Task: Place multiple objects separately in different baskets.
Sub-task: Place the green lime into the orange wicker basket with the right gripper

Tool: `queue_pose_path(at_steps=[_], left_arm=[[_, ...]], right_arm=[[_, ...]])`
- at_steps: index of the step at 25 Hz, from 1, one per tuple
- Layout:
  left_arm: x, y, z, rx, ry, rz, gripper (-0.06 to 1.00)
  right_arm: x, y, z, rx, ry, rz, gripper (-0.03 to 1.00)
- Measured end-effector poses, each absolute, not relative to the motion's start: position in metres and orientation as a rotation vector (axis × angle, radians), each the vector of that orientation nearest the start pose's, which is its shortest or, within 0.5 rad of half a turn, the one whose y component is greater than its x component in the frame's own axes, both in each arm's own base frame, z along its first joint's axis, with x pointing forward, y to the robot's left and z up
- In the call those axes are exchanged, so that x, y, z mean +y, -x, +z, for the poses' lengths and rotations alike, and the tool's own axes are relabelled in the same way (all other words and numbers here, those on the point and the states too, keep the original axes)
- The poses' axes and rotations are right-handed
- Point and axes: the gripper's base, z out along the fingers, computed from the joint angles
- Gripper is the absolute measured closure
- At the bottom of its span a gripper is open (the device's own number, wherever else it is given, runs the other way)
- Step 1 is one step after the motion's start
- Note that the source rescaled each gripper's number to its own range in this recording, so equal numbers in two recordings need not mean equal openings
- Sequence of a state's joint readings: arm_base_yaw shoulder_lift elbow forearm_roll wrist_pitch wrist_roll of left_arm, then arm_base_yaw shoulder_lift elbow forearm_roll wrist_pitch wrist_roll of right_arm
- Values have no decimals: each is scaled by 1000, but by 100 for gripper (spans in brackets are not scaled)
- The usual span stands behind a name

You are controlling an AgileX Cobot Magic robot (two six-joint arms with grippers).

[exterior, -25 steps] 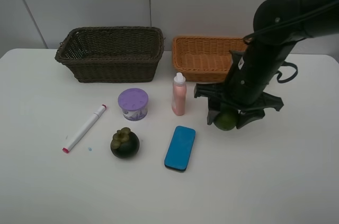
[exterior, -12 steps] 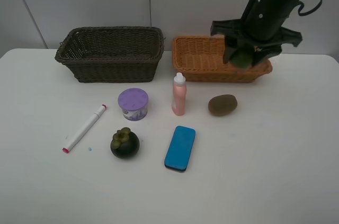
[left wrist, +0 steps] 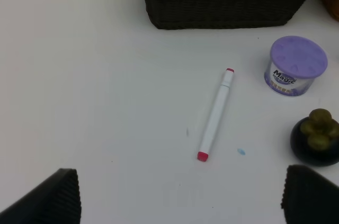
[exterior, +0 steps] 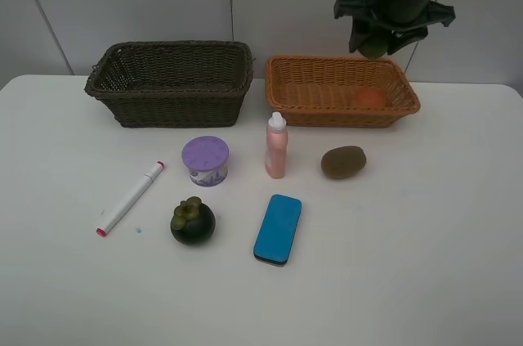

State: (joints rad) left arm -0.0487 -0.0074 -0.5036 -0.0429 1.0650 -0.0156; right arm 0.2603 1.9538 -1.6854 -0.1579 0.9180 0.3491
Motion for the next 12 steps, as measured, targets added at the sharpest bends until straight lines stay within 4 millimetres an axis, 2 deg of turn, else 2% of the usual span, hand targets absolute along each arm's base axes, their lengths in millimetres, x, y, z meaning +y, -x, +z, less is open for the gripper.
queue_pose_path(at_steps=[7,12], left_arm=[[-3,7,278,2038,-36,-92,-5],[-3,7,278,2038,-36,-92,-5]], right_arm=[[87,-469,243,2612,-56,-64,46],[82,-485,214,2631,-70,-72,46]])
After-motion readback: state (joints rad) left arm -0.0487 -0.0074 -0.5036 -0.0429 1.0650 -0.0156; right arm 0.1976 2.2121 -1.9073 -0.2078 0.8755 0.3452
